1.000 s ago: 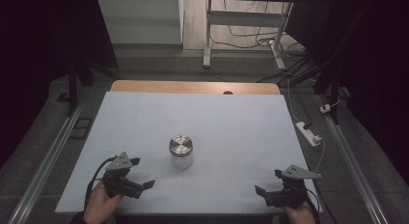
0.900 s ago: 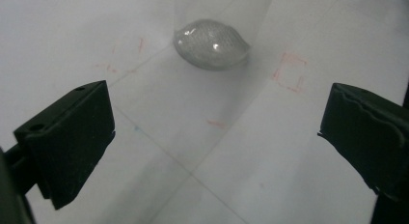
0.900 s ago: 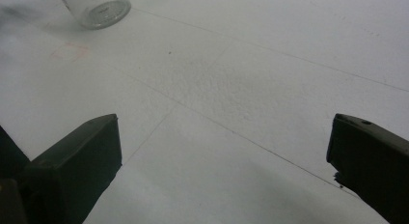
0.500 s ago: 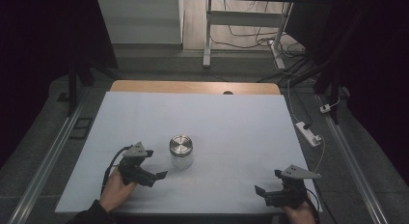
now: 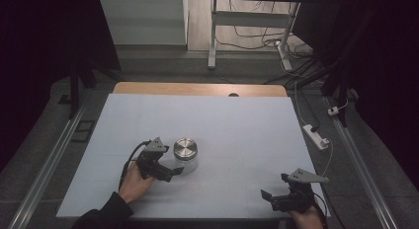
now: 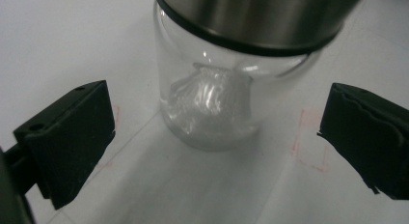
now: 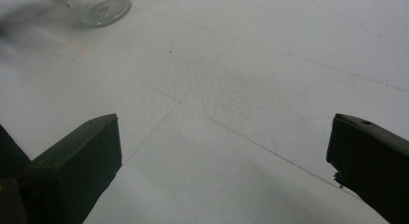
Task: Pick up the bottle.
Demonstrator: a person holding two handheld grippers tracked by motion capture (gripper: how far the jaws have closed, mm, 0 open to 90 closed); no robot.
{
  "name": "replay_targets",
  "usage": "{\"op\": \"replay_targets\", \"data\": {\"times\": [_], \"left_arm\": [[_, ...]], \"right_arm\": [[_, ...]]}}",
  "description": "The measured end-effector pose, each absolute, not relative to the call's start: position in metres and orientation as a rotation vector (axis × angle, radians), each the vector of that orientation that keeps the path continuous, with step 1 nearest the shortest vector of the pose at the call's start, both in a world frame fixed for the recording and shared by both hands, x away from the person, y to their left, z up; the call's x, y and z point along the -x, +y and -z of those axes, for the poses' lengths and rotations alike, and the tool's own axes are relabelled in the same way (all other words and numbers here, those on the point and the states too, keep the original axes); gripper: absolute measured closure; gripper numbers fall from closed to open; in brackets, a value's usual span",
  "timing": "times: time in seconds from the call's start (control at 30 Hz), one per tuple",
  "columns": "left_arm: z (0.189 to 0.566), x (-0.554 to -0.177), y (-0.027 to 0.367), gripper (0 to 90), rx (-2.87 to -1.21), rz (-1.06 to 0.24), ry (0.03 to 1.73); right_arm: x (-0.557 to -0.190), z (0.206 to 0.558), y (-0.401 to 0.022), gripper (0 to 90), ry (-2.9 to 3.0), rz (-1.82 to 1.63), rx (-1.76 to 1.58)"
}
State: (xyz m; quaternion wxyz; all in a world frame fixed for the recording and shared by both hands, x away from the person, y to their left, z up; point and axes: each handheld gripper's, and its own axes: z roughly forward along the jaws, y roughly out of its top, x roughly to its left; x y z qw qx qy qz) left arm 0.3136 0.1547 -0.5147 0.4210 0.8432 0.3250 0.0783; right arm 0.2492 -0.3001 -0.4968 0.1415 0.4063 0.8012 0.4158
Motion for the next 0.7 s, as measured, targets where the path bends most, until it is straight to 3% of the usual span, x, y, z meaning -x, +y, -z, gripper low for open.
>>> {"op": "replay_targets", "data": {"times": [0.7], "left_arm": [[0.522,-0.341,0.128,0.0,-2.156,-0.198,0.708]], "right_arm": [[-0.249,0.497,-0.299,0.0,2.324,-1.195,-1.159]]}}
